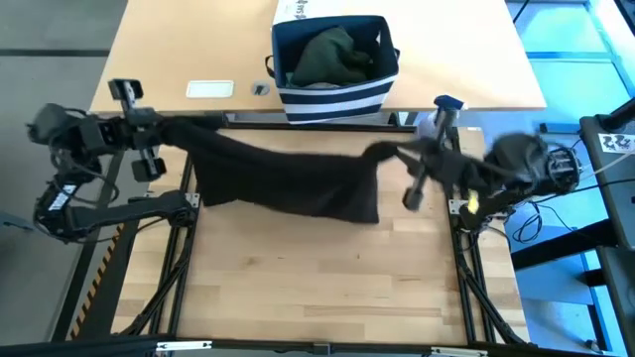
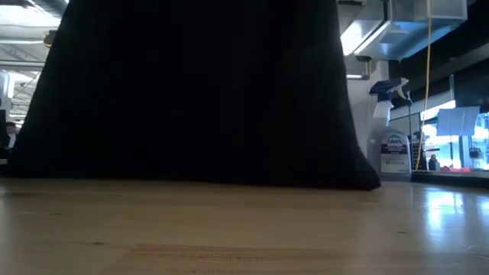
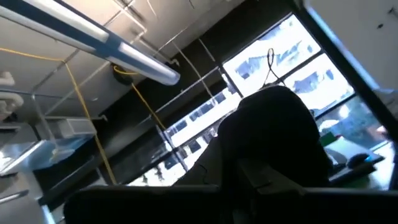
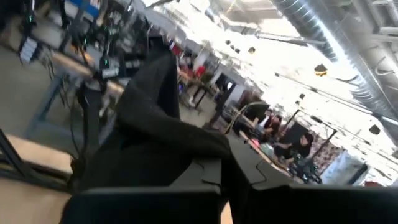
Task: Fold Laundry from Bin
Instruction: Fold the black shirt
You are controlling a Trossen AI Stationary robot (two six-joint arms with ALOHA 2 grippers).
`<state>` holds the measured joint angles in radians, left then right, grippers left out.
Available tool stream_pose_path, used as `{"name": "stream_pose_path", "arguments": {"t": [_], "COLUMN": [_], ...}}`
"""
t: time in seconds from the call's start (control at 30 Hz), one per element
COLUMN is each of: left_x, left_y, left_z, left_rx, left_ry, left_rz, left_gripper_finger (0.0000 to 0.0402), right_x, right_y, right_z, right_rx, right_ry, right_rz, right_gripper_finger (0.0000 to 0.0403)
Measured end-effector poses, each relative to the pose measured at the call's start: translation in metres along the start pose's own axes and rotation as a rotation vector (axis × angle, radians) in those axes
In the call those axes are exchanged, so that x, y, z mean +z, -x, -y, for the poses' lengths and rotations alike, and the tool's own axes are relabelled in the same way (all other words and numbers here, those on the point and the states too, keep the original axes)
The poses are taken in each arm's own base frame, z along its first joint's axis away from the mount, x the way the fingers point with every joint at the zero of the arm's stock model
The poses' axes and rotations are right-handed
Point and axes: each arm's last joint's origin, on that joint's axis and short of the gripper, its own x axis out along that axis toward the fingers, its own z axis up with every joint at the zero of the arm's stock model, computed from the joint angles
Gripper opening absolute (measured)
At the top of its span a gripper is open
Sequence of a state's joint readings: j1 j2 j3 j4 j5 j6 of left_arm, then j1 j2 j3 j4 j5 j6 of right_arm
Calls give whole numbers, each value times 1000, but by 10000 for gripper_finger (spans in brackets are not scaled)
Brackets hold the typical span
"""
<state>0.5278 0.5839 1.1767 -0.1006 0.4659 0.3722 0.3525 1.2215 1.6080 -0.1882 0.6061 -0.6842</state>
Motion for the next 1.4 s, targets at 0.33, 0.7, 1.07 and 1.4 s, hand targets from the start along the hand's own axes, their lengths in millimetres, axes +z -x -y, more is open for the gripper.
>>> {"name": "stream_pose_path", "arguments": {"t": [0.33, 0.7, 1.07, 1.4], "left_x": [-68, -77, -65, -59], "left_y": [-23, -59, -43, -4], "left_z": [47, 162, 291, 354], "left_rx": [-138, -195, -150, -258], "left_ry": [140, 96, 212, 584], "left_rz": [-64, -254, -484, -563], "left_gripper_finger": [0, 0, 0, 36], "right_x": [-69, -122, -172, -186], "right_y": [29, 54, 97, 121], "right_z": [-78, -135, -196, -241], "right_rx": [0, 55, 233, 515], "right_ry": [-92, -225, -406, -674], "right_rz": [-97, -134, -230, -420], "right_gripper_finger": [0, 0, 0, 80]}}
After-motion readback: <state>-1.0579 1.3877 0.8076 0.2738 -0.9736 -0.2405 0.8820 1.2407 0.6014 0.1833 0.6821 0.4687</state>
